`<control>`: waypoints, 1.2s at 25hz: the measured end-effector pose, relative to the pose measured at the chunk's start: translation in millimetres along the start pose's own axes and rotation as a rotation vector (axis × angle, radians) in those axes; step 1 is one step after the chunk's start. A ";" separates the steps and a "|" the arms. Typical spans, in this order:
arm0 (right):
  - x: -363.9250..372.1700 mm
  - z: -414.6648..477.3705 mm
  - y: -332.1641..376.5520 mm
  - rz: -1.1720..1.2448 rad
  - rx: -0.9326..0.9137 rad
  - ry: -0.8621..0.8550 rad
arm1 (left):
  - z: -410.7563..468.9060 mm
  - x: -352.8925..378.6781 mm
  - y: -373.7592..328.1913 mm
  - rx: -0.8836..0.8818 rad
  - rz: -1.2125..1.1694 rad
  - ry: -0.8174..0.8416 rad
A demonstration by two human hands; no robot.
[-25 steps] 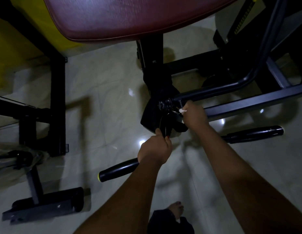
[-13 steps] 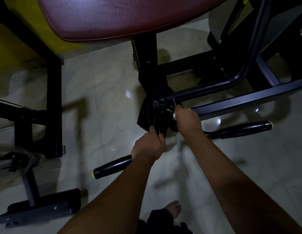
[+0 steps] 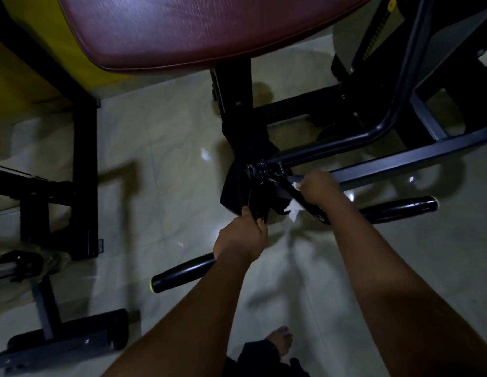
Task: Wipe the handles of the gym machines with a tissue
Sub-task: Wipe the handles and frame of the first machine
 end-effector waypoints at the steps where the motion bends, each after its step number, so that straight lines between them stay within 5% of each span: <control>1: 1.2 -0.1 -8.8 -0.027 0.031 0.057 | -0.2 0.2 0.3 -0.002 0.004 -0.001; 6: 5.9 5.1 -3.6 0.114 0.058 0.246 | -1.3 -0.1 -1.9 0.000 0.021 -0.007; 11: 11.0 -20.0 5.9 0.183 -0.091 -0.155 | -0.9 0.5 -1.6 -0.002 0.039 -0.002; 15: 22.0 -38.6 6.0 0.022 -0.168 -0.257 | -0.9 -0.3 -1.9 -0.005 0.034 -0.004; 19: 16.7 -30.8 15.0 -0.043 -0.245 -0.198 | -0.9 -1.1 -2.1 -0.001 0.017 -0.004; 24: 6.5 -49.9 -12.7 -0.080 -0.112 -0.269 | -0.4 0.3 -0.6 -0.004 0.030 -0.002; 30: 7.6 -10.0 8.3 0.091 -0.074 -0.074 | -0.4 0.6 -0.8 -0.009 0.018 -0.008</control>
Point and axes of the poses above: each hand's wrist, its own z-axis towards the middle knuckle, its own x-axis out of the palm, y = z × x, the point moved 3 cm from there along z, towards the middle knuckle, and after that the axes turned 8 degrees about x, right-handed, at the moved point
